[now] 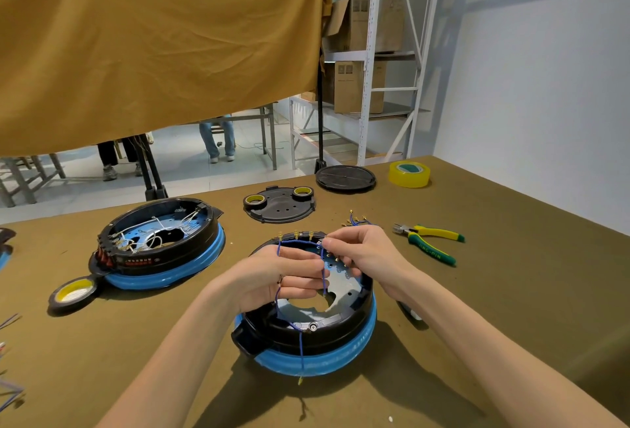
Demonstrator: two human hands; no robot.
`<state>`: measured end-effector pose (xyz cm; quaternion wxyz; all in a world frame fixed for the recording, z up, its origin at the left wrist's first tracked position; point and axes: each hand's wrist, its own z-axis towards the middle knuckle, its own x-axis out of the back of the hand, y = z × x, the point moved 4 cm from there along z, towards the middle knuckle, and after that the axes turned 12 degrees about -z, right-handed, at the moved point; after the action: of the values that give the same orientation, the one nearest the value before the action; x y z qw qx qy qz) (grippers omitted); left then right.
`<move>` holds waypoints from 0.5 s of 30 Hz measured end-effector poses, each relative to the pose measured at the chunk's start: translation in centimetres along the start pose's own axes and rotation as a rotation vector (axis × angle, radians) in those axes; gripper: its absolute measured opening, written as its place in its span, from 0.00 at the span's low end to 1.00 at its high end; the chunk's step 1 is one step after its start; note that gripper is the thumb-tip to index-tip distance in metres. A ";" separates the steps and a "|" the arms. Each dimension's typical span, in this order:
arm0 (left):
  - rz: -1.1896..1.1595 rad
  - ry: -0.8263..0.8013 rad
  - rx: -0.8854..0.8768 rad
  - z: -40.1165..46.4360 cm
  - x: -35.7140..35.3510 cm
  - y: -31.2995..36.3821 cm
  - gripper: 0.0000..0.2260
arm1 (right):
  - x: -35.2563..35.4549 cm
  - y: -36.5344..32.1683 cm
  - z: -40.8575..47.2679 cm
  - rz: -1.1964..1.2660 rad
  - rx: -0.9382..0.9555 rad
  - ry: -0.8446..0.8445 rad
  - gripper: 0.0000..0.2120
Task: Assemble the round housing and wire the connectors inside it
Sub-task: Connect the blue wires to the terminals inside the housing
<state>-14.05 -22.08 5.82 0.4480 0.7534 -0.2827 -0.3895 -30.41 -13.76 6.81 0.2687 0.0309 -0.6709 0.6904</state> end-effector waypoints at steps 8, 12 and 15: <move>0.047 0.033 0.032 0.1 0.0 0.0 0.22 | 0.2 -0.7 0.0 -0.079 -0.027 -0.113 0.06; 0.050 0.038 0.017 0.4 0.0 0.0 0.22 | 0.5 -0.8 -0.3 -0.058 -0.060 -0.116 0.07; 0.062 0.027 -0.001 0.6 0.0 0.0 0.25 | 0.7 -0.8 -0.5 -0.011 -0.092 -0.145 0.08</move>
<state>-14.51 -22.33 5.63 0.4643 0.7492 -0.2997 -0.3651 -30.47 -13.11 7.79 0.2243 0.0721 -0.7194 0.6535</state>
